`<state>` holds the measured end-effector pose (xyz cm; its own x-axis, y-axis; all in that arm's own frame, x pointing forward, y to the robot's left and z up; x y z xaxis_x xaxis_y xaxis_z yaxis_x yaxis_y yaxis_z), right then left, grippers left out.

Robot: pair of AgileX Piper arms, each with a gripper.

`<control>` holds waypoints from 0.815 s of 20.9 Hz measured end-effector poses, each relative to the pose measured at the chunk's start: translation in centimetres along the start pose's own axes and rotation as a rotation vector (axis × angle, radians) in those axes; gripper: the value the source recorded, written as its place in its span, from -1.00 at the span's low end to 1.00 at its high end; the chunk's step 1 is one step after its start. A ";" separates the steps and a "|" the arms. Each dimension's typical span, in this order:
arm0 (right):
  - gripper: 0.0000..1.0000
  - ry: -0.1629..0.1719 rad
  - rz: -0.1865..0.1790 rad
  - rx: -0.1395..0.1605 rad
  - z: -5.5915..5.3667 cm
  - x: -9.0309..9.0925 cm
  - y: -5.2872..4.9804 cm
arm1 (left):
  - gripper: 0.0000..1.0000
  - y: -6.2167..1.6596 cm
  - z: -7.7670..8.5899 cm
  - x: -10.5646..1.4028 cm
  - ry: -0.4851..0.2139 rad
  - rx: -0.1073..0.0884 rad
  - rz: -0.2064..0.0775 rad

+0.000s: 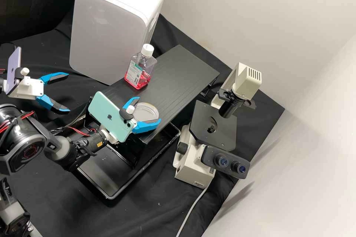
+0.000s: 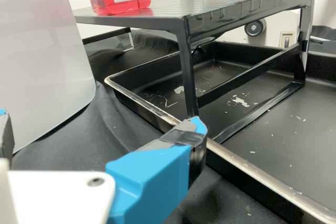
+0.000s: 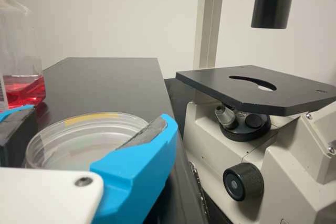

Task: Remove the lid from the petri dish

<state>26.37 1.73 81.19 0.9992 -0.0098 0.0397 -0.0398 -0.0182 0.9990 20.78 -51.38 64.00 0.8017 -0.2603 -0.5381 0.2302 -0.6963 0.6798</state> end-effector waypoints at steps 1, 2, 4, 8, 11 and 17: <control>-1.00 0.003 0.003 0.000 0.0 0.0 0.0 | 1.00 0.00 0.0 0.0 0.000 0.000 0.000; -1.00 0.005 0.005 0.000 0.0 0.0 0.0 | 1.00 0.00 0.0 0.0 0.000 0.000 0.000; -1.00 0.009 0.009 0.000 -0.2 -0.1 0.2 | 1.00 0.04 0.0 0.0 0.000 0.000 0.002; -1.00 0.055 0.059 0.000 -0.8 -0.8 1.1 | 1.00 -0.11 0.0 0.2 0.000 0.000 -0.003; -1.00 0.081 0.085 0.006 -1.2 -1.1 1.5 | 1.00 -0.11 0.0 0.2 0.000 0.000 -0.003; -1.00 0.085 0.088 0.014 -1.3 -1.4 1.6 | 1.00 -0.11 0.0 0.2 0.000 0.000 -0.003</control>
<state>24.94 3.01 82.77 0.9889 0.0728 0.1294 -0.1272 -0.0349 0.9913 20.89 -51.36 63.82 0.8013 -0.2580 -0.5398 0.2323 -0.6973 0.6781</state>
